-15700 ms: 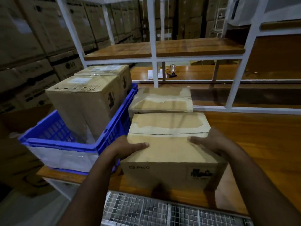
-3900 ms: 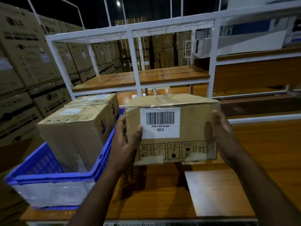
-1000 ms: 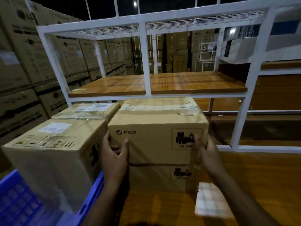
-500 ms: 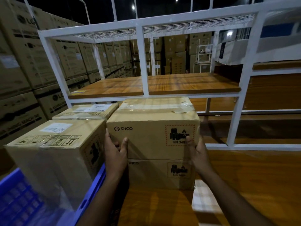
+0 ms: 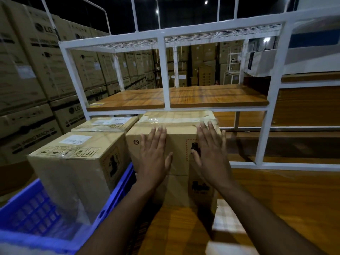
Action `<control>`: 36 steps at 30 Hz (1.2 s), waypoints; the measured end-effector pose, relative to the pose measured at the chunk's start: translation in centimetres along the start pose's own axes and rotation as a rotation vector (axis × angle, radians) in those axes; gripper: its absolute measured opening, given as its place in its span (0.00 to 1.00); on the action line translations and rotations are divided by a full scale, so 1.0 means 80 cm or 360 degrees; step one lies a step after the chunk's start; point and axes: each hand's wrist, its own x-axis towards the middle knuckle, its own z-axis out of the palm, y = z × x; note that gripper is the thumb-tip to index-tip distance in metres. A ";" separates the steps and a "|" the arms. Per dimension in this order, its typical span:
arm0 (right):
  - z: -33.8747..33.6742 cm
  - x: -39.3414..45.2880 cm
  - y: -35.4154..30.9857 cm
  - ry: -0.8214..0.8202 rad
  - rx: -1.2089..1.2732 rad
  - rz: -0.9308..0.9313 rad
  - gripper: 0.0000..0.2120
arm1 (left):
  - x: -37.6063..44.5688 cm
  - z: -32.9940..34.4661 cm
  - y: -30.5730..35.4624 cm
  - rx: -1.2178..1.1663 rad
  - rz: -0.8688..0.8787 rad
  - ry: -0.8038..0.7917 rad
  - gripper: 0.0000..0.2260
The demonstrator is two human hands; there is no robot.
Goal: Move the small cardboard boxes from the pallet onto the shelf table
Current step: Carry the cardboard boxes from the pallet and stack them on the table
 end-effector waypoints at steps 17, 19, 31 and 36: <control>-0.066 -0.019 -0.030 -0.0222 0.0274 -0.0042 0.39 | -0.048 -0.073 0.012 -0.0408 -0.0043 -0.0074 0.37; -0.067 -0.039 -0.050 -0.0229 0.0462 -0.0113 0.38 | -0.075 -0.085 0.016 -0.0481 -0.0102 -0.0050 0.37; -0.063 -0.156 -0.208 -0.0501 0.1108 -0.0491 0.35 | -0.265 -0.167 -0.042 -0.0326 -0.0347 0.0073 0.32; -0.073 -0.189 -0.280 -0.0564 0.1177 -0.0616 0.36 | -0.344 -0.219 -0.078 -0.0223 -0.0530 0.0161 0.30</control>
